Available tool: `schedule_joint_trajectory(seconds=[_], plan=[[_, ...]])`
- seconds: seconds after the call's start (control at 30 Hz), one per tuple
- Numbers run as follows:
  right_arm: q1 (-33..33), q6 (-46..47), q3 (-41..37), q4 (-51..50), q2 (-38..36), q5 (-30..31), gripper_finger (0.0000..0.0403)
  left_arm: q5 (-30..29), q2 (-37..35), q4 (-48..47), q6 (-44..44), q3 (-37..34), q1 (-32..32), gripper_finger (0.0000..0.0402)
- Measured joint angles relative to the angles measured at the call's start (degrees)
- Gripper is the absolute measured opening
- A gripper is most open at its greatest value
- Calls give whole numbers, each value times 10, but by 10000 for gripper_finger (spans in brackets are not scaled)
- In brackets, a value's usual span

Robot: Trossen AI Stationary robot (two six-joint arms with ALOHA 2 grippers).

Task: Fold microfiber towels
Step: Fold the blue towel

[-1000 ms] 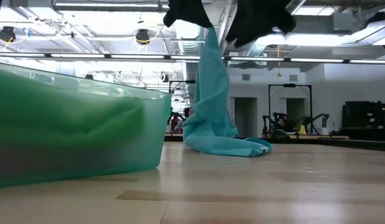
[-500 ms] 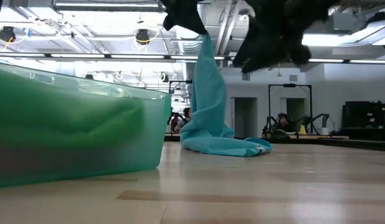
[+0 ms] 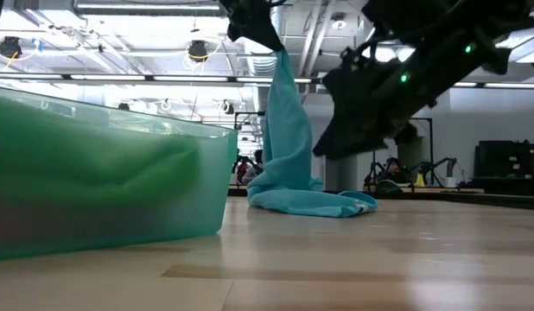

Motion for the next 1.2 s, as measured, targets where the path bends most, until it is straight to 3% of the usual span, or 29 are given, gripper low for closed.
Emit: schedule_joint_trajectory(seconds=[0.33,0.57,0.7,0.87,1.07,1.2], plan=[[-40,-27,1,144,108,-45,221,-4,0,0,18,0,2,6],[-66,-37,2,188,114,-73,215,-4,0,0,28,0,3,6],[-71,-29,2,184,101,-106,158,-4,0,0,36,0,3,6],[-69,-27,2,175,78,-122,21,-4,0,0,37,0,3,6],[-66,26,2,125,8,-153,7,-10,-3,-2,39,0,3,6],[-47,62,32,-20,-92,-188,5,-36,-22,-39,51,19,3,6]])
